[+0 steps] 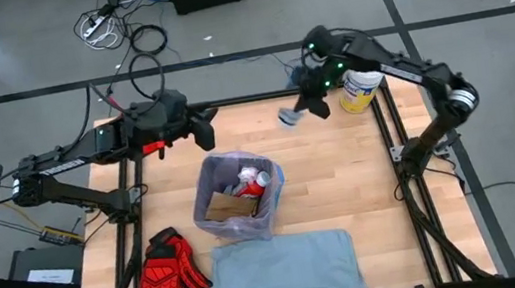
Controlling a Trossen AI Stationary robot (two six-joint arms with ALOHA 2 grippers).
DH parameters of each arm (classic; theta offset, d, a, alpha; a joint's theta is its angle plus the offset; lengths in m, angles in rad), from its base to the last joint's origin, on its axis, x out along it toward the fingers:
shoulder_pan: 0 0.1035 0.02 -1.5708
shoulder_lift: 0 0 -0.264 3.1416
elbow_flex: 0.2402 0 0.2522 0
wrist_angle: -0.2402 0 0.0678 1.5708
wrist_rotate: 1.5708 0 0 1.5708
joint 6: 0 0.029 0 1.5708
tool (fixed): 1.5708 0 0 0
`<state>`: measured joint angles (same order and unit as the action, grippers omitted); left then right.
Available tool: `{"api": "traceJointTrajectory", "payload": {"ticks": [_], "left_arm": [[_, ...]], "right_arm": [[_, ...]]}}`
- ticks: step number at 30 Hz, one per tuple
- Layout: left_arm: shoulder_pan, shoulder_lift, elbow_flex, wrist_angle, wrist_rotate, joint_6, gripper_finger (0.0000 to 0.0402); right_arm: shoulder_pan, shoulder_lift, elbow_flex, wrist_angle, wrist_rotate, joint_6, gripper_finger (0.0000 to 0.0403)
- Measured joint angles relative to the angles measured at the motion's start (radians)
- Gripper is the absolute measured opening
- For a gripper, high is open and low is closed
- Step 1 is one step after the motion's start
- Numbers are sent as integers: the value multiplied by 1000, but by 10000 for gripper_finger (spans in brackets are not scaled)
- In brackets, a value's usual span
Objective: Place trash/remove bag and relplace
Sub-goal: Put the white paper material into the trash bin
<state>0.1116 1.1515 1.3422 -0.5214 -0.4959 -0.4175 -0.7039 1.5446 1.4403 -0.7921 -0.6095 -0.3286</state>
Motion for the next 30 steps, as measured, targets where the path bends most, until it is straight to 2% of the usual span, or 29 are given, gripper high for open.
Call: {"api": "traceJointTrajectory", "payload": {"ticks": [6,12,16,20,23,30], "left_arm": [[0,0,0,-29,-63,119,141],[0,0,0,-17,-75,90,143],[9,-17,23,-99,-57,-44,143],[32,-41,76,-284,-8,-136,143],[33,-50,84,-382,22,-161,143],[33,-46,72,-435,107,-169,143]], "right_arm": [[67,-55,0,334,-240,109,0],[211,-28,0,680,-287,230,0],[297,-10,2,758,-291,241,0],[366,26,1,794,-277,257,0],[404,65,1,821,-277,259,0],[445,128,0,873,-312,378,15]]}}
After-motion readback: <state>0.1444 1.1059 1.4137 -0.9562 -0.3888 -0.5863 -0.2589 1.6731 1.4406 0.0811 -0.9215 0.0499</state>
